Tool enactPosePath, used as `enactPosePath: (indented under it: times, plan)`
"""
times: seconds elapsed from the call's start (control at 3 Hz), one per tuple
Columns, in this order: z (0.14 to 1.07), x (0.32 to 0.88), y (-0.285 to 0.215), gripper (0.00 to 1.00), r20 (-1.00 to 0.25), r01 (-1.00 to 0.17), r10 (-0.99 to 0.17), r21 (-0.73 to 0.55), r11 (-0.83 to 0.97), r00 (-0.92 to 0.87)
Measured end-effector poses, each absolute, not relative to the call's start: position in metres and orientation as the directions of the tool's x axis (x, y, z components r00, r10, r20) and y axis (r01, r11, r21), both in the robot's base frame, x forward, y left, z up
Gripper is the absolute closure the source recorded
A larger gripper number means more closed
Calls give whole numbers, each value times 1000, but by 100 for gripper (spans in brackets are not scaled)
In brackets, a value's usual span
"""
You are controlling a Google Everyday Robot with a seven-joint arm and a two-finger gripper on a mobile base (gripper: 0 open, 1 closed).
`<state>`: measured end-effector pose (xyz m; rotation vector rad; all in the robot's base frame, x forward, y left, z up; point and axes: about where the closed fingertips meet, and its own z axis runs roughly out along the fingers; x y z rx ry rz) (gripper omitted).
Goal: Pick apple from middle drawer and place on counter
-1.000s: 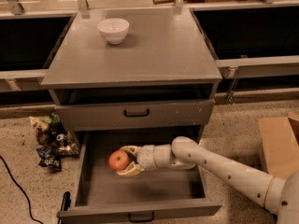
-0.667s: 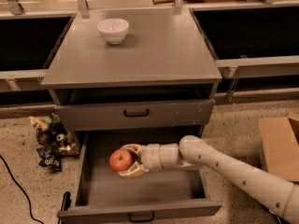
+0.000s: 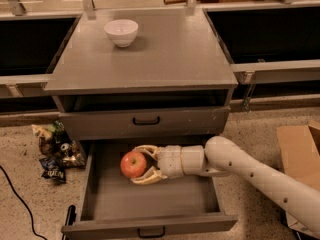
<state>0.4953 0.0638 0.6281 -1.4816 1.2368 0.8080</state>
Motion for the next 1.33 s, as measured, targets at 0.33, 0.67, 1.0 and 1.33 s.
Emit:
enactPosePath:
  times: [0.33,0.67,1.0,1.33]
  plan:
    - [629,495,64,100,-922,-961,-293,-274,25,255]
    - [651,497,54,100,-923,-960,-285,-279,27,260]
    - [698,502,24,100,-915,-963,-321,-270,29,247]
    - [754,516,-8,100,-889,-960,-386,-278,28,246]
